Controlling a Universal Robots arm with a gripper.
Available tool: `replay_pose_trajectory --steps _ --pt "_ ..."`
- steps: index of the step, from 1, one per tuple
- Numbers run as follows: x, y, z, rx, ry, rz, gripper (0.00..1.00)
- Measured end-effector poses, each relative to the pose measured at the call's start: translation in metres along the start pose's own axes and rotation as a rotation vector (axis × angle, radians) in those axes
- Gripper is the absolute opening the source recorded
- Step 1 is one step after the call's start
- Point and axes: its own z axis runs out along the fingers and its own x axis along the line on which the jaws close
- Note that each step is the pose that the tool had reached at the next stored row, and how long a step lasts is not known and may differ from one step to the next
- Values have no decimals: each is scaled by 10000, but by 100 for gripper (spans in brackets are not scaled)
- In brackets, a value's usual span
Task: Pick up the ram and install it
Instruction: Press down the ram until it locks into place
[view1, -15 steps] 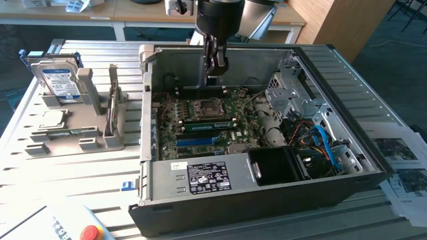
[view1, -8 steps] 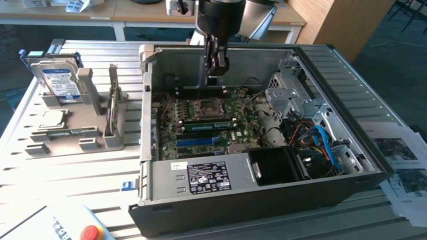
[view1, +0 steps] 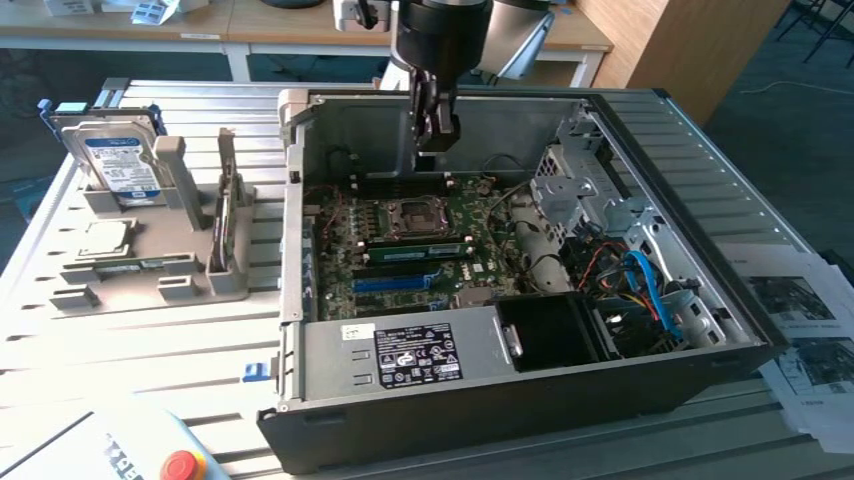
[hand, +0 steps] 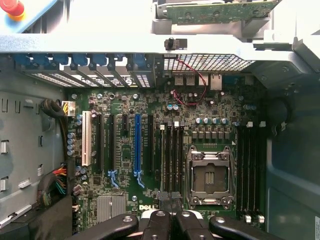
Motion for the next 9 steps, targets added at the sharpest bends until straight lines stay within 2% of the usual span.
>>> replay_pose_trajectory --steps 6,9 --pt "0 0 0 0 0 39 10" --pt "0 0 0 -4 -1 263 10"
